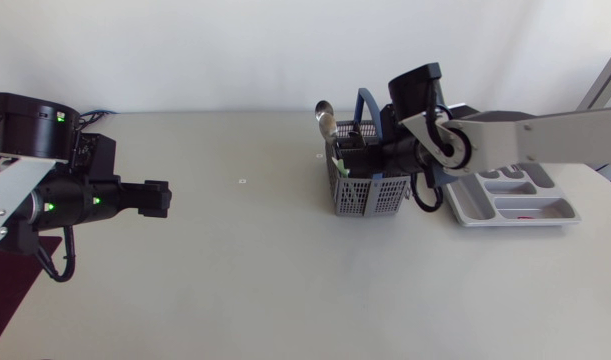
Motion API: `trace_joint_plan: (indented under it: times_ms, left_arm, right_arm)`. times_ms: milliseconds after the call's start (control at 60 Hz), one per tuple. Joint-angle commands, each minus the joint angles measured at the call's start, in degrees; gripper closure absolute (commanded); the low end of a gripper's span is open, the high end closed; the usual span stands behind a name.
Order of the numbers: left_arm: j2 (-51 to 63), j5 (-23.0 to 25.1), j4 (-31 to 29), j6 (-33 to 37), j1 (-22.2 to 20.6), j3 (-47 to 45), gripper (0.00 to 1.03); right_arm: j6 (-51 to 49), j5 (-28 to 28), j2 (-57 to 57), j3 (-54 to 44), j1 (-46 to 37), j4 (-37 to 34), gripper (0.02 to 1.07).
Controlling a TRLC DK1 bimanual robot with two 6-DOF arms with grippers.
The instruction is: Sort the cutlery from the basket into the organizer compartments.
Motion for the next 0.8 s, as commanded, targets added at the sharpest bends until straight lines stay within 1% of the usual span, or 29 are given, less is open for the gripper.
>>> trace_joint_plan:
  times_ms: [0,50,117,167,233,283,300,317,333,367,400,417,450,483,517,567,617,683,700,733,783]
  left_arm:
    - [-0.98,0.49,0.42,0.21,-0.97,-1.36,0.07]
    - [-1.06,0.49,0.60,0.57,-1.40,-1.80,0.07]
    - [-1.24,0.49,1.04,0.83,-2.20,-2.32,0.07]
    - [-1.24,0.49,1.39,1.18,-2.81,-2.76,0.07]
    - [-1.24,0.49,2.18,1.44,-4.13,-3.55,0.07]
    - [-1.24,0.49,3.67,2.06,-4.92,-4.26,0.07]
    - [-1.24,0.49,4.64,2.67,-5.27,-4.52,0.07]
    - [-1.15,0.49,5.69,3.29,-5.62,-4.96,0.07]
    - [-1.06,0.49,7.45,4.17,-6.15,-5.66,0.07]
    - [-0.62,0.49,10.00,5.58,-7.03,-6.54,0.07]
    - [0.08,-0.04,11.76,7.16,-7.47,-6.63,0.07]
    - [0.78,-0.22,12.37,8.21,-7.56,-6.45,0.07]
    - [2.45,-0.48,13.17,9.53,-7.56,-5.40,0.07]
    - [4.65,-1.01,13.08,9.79,-7.73,-3.91,0.07]
    - [7.37,-1.27,12.46,10.32,-7.47,-1.71,0.07]
    - [11.68,-1.18,10.09,10.76,-7.03,1.90,0.10]
    - [16.87,-1.18,6.22,10.85,-7.03,6.55,0.14]
    - [21.26,-1.01,5.61,10.94,-6.85,10.51,0.14]
    - [22.49,-0.83,5.78,10.94,-6.68,11.65,0.15]
    - [24.51,-0.04,5.87,11.02,-6.68,13.23,0.18]
    - [27.94,3.56,5.87,11.29,-6.15,16.49,0.20]
  right_arm:
    - [-3.02,-2.48,-6.68,-6.15,1.28,-0.94,1.01]
    - [-4.34,-5.64,-10.64,-9.49,1.37,-1.03,1.01]
    - [-5.39,-7.84,-15.21,-13.18,1.37,-2.26,1.01]
    - [-6.54,-10.83,-19.25,-16.61,1.37,-2.79,1.01]
    - [-7.85,-11.44,-23.03,-20.48,1.37,-2.96,1.01]
    - [-8.91,-11.62,-24.61,-22.33,1.37,-3.14,0.97]
    - [-9.00,-11.88,-24.96,-22.68,1.37,-3.14,0.94]
    - [-9.44,-12.24,-25.31,-23.03,1.37,-3.22,0.87]
    - [-9.96,-12.50,-25.75,-23.47,1.37,-3.22,0.75]
    - [-10.84,-12.67,-26.98,-24.00,1.37,-3.40,0.55]
    - [-11.63,-13.03,-28.65,-24.43,1.46,-4.02,0.38]
    - [-12.16,-13.38,-29.71,-24.70,1.46,-4.46,0.31]
    - [-12.78,-13.82,-32.08,-25.14,1.81,-5.33,0.22]
    - [-13.48,-13.91,-34.37,-25.23,2.25,-6.65,0.20]
    - [-14.01,-14.17,-37.00,-25.31,2.77,-8.32,0.20]
    - [-14.89,-14.87,-40.61,-25.67,3.13,-10.17,0.20]
    - [-15.76,-15.66,-43.95,-26.02,3.13,-12.37,0.20]
    - [-17.26,-15.84,-47.64,-26.54,3.04,-15.62,0.20]
    - [-17.79,-15.93,-48.60,-26.63,3.04,-16.58,0.20]
    - [-18.75,-16.01,-50.10,-27.07,2.77,-18.08,0.20]
    - [-20.25,-16.01,-52.38,-28.13,2.25,-19.66,0.21]
